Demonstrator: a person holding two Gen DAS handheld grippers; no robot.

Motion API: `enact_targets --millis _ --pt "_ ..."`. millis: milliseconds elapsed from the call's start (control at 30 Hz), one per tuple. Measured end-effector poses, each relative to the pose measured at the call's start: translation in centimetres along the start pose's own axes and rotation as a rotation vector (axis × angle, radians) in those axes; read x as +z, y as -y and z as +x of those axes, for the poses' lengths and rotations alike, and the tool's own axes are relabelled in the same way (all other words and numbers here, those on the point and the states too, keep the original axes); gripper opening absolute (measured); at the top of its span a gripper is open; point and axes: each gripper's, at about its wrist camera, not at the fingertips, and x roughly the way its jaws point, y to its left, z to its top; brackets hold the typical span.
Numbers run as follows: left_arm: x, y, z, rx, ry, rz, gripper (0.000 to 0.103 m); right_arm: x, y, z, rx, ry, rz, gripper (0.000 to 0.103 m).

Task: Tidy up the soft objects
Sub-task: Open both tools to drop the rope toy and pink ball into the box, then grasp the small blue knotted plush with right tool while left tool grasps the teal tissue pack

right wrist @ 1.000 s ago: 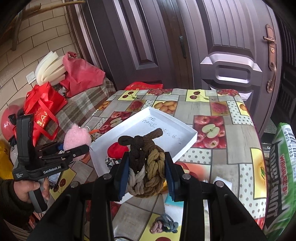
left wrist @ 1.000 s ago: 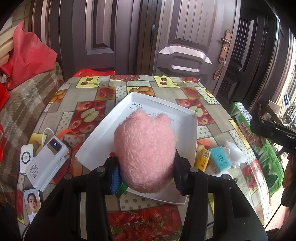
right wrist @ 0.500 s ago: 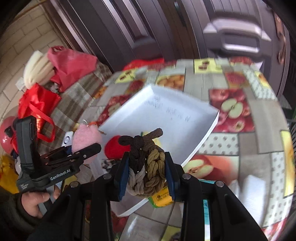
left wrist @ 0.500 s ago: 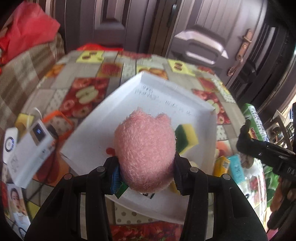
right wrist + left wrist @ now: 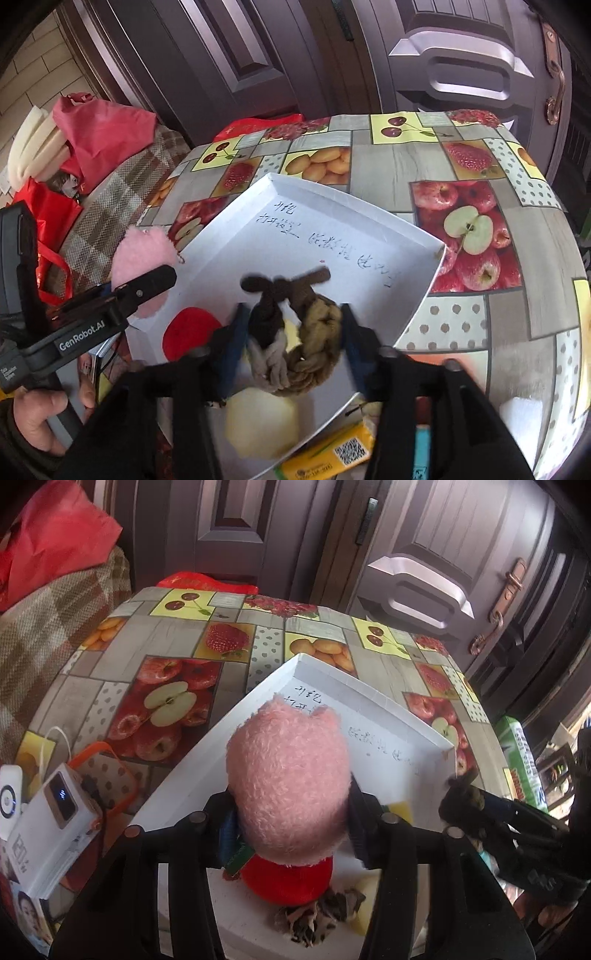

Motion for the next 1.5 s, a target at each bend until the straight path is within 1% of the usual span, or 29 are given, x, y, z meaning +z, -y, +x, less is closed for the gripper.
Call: enact_targets --millis 33,67,133,267,333,467,533,567,600,667,733,767,867,933,1033,1133,1167,1200,1233,1300,1367,1400,1433,1467,1500 --pt "-0.1 0.0 0.1 0.011 0.012 0.003 0.061 -0.1 0.0 0.0 0.010 0.005 -0.002 0.088" --pt "-0.2 -0.1 0.0 0.036 0.032 0.010 0.084 -0.2 -0.1 -0.1 0.001 0.023 -0.009 0.103" --pt "-0.5 -0.2 -0.3 0.072 0.060 0.014 0.103 -0.2 -0.3 -0.3 -0.021 0.046 -0.031 0.103" --pt "-1.0 -0.3 -1.1 0.105 0.078 0.017 0.103 -0.5 -0.1 -1.2 -0.021 0.072 -0.015 0.103" --pt "-1.4 0.0 -1.9 0.101 0.092 0.023 0.103 -0.7 0.3 -2.8 -0.025 0.112 -0.006 0.103" --pt "-2.6 1.3 -3.6 0.068 0.111 0.069 0.103 -1.5 1.8 -6.8 -0.046 0.190 0.007 0.103" --pt "-3.4 2.2 -4.1 0.040 0.108 0.094 0.103 -2.5 3.0 -8.9 -0.038 0.226 0.019 0.103" --pt "-3.9 2.8 -4.4 0.021 0.104 0.109 0.103 -3.4 3.9 -10.1 -0.022 0.237 0.022 0.103" --pt "-4.5 3.3 -4.6 0.004 0.098 0.125 0.103 -4.1 4.3 -10.8 -0.026 0.240 0.018 0.103" --pt "-5.5 4.5 -5.0 -0.035 0.083 0.163 0.103 -6.0 5.0 -11.9 -0.070 0.219 -0.008 0.103" --pt "-6.7 5.4 -5.2 -0.072 0.066 0.193 0.103 -8.3 5.6 -12.3 -0.120 0.178 -0.031 0.103" --pt "-7.2 5.8 -5.3 -0.086 0.056 0.204 0.103 -9.9 5.9 -12.2 -0.140 0.143 -0.031 0.103" --pt "-8.8 6.8 -4.9 -0.109 0.019 0.241 0.103 -12.8 6.3 -11.0 -0.140 0.040 -0.042 0.103" --pt "-9.4 7.2 -4.5 -0.106 -0.005 0.257 0.103 -14.5 5.8 -9.7 -0.153 -0.007 -0.072 0.103" --pt "-9.7 7.6 -4.5 -0.095 -0.015 0.273 0.103 -15.1 4.3 -8.6 -0.167 -0.016 -0.126 0.102" --pt "-9.5 7.5 -4.7 -0.082 -0.012 0.276 0.103 -14.7 2.6 -7.9 -0.220 0.014 -0.201 0.102" --pt "-9.4 7.4 -4.7 -0.079 -0.013 0.276 0.103 -14.6 2.2 -7.5 -0.236 0.018 -0.228 0.098" --pt "-9.4 7.5 -4.8 -0.077 -0.013 0.278 0.103 -14.6 1.8 -7.0 -0.250 0.014 -0.255 0.090" --pt "-9.4 7.7 -4.7 -0.076 -0.016 0.283 0.103 -14.7 1.6 -6.6 -0.256 0.009 -0.274 0.085" --pt "-9.5 8.2 -4.6 -0.080 -0.022 0.296 0.103 -15.2 1.3 -5.5 -0.274 -0.019 -0.322 0.065" --pt "-9.7 9.1 -4.3 -0.094 -0.032 0.318 0.103 -16.2 1.2 -4.3 -0.307 -0.063 -0.369 0.055" --pt "-9.7 9.6 -4.1 -0.104 -0.039 0.330 0.103 -16.8 1.2 -4.3 -0.326 -0.050 -0.396 0.047" --pt "-9.8 10.2 -4.0 -0.115 -0.048 0.343 0.103 -17.0 1.1 -4.7 -0.330 -0.037 -0.411 0.039" --pt "-9.9 10.9 -3.7 -0.127 -0.057 0.360 0.103 -17.1 1.3 -5.3 -0.310 -0.031 -0.404 0.027" --pt "-10.0 11.4 -3.5 -0.137 -0.062 0.374 0.103 -17.1 1.6 -6.1 -0.286 -0.025 -0.377 0.026"
